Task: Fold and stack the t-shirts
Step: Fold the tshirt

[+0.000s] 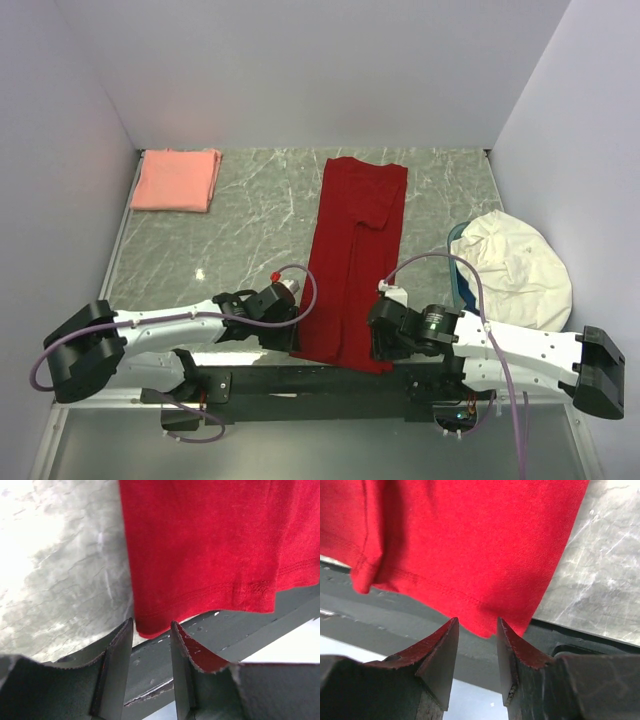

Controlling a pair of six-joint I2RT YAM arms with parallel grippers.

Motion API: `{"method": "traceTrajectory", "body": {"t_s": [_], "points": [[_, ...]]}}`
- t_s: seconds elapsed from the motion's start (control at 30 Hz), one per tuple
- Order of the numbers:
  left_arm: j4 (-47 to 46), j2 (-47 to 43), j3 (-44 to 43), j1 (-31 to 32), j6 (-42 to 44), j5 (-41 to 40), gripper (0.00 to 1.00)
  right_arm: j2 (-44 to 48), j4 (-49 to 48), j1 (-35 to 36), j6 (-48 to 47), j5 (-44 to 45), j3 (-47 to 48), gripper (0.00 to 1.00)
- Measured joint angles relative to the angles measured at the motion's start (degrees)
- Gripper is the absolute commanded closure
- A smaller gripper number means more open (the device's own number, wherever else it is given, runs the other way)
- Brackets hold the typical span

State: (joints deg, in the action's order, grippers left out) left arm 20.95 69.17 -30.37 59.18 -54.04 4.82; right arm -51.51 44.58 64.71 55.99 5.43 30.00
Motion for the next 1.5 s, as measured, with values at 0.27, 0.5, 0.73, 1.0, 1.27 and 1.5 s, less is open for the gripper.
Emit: {"method": "traceTrajectory", "body": {"t_s": [0.27, 0.5, 0.73, 1.0, 1.27, 1.5], "points": [[0.4, 3.3, -1.5, 1.0, 0.3, -2.8, 0.95, -1.4, -0.1, 0.9, 2.8, 5.8, 1.0, 0.50], [-0.1, 2.4, -0.3, 1.0, -0.9, -3.1, 0.99, 1.2, -1.0, -3.1, 3.0, 5.2, 1.2, 0.51], [-1.0, -3.0, 4.0, 1.0, -3.8, -2.5, 0.99, 3.5, -0.1, -2.6, 2.2, 1.5, 0.8, 0.55], [-2.4, -3.6, 5.0, 1.0, -4.5, -2.0, 0.85, 3.6, 3.4, 3.7, 3.3, 1.0, 1.1, 0.58], [4.1, -11.1, 4.3, 1.0, -5.0, -4.7, 0.56, -5.6, 0.8, 7.6, 3.7, 3.6, 7.4, 0.59], [6.1, -12.9, -3.4, 1.8, -2.1, -7.3, 0.48, 0.2, 0.5, 7.5, 7.6, 8.4, 7.3, 0.58]]}}
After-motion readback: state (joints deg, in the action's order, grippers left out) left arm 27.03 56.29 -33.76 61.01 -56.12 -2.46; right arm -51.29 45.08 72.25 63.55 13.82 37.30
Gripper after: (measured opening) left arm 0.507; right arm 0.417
